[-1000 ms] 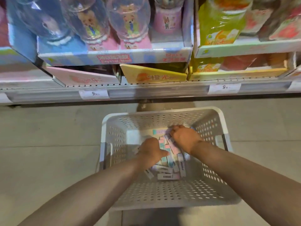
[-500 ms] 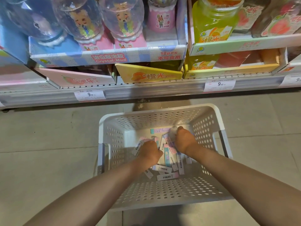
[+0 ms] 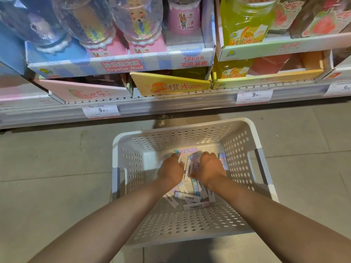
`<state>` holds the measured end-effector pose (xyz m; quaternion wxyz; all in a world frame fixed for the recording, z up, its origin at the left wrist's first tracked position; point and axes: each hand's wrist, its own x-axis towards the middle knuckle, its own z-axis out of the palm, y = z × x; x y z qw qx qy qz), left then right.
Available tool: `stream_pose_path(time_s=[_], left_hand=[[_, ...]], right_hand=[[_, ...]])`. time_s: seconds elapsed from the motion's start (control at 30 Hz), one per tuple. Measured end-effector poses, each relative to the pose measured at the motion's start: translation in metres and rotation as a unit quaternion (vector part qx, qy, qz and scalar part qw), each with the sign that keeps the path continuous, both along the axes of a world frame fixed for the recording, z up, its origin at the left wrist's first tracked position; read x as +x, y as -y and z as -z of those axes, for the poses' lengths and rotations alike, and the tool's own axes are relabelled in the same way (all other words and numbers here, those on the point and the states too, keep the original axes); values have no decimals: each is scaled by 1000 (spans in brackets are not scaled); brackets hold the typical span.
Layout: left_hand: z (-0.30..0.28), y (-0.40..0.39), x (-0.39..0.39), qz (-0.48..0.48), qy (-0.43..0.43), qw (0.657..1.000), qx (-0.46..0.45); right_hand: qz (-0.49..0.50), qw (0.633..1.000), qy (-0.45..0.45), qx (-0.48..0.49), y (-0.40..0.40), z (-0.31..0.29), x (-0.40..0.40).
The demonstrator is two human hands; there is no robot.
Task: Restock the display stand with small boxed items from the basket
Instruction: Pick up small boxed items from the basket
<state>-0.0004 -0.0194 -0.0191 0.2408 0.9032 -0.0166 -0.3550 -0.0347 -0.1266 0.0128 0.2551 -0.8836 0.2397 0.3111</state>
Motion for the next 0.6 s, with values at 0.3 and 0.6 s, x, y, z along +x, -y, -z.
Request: stream_pose_path(time_s=[0.3,0.6], left_hand=[[-3,5,-9,17,-1,1000,13],[-2,10,-10,45,-5,999,3]], right_hand=[[26,998,25,42,-4,12,-7],[80,992,16,93,-1,15,-1]])
